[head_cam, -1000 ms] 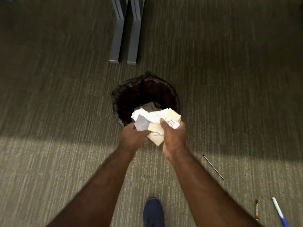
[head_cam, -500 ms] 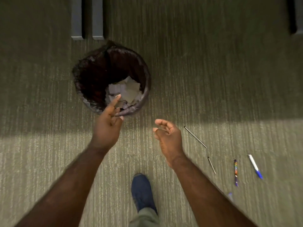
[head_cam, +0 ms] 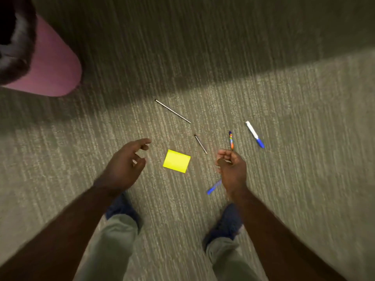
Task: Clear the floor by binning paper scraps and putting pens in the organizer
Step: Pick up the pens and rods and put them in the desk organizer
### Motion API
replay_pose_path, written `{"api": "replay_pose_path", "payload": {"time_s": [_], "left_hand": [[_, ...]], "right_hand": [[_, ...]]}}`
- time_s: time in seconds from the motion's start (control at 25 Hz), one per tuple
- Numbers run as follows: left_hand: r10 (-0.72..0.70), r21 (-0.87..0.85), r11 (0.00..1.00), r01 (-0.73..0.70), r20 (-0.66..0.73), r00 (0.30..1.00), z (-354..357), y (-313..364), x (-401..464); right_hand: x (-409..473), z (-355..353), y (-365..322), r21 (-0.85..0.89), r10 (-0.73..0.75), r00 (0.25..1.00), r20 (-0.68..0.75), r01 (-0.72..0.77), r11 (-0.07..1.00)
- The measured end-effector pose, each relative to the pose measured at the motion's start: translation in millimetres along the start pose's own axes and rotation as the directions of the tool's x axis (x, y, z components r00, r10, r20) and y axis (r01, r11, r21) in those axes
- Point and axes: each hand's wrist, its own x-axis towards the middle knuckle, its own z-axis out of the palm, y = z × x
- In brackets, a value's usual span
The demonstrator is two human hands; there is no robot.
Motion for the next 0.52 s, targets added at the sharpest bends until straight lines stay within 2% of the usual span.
{"api": "replay_pose_path", "payload": {"time_s": [0.08,0.24,0.4,0.52], "left_hand": [[0.001,0.006,1.000,-0.001,0.015,1.000,53,-11,-3],[-0.001,0.060,0.998,0.003,-0.039,0.999,131,-42,-12],[0.001,0.153,0.988,0.005,-0.041,0.999,167,-75,-15],[0.001,0.209,0.978,0.008,-0.040,0.999,180,-90,-3]], "right_hand": [[17,-29,36,-0.015,-0.004,1.000,0.010,0.004,1.000],[45,-58,97,-0.125,-0.038,0.996,0.082,0.048,0.991],[74,-58,133,-0.225,-0.120,0.977,0.175,0.159,0.961],[96,-51,150,-0.249,-0.127,0.973,0.194,0.174,0.953]]}}
